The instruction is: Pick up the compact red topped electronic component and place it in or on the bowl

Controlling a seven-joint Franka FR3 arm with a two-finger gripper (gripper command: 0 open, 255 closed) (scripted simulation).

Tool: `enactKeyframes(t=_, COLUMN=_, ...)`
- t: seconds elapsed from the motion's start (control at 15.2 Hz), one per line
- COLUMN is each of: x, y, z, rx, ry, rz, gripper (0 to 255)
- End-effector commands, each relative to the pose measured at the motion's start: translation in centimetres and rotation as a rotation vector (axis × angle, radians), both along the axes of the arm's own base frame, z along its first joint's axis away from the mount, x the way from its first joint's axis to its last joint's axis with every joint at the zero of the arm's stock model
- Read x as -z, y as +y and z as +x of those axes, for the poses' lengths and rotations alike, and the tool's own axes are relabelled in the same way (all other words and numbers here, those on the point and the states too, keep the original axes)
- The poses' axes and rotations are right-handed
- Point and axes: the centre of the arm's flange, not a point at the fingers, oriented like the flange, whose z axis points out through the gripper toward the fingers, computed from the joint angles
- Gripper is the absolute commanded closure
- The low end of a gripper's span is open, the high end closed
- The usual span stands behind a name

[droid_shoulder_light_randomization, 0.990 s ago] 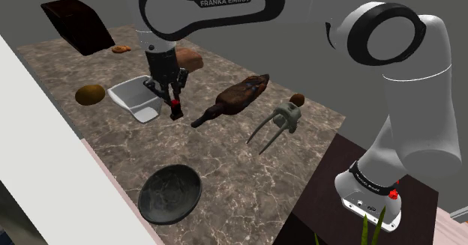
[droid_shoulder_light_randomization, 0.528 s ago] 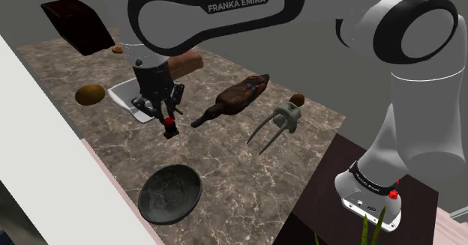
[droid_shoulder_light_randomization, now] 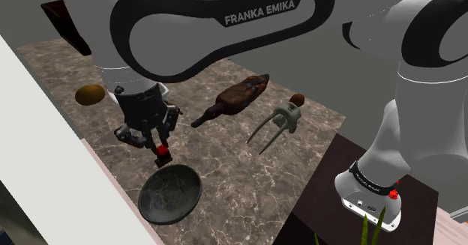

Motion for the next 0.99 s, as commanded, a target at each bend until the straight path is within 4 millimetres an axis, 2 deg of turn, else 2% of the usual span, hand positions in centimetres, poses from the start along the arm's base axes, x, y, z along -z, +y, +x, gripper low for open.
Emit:
enactKeyframes(t=0.0, x=-0.5, y=1.5, z=-2.0, rx=0.001, ry=-0.001, rz=0.000, gripper=255)
enactKeyframes(t=0.92, x=6.9, y=1.5, z=-2.0, rx=0.001, ry=-0.001, rz=0.000, gripper=255)
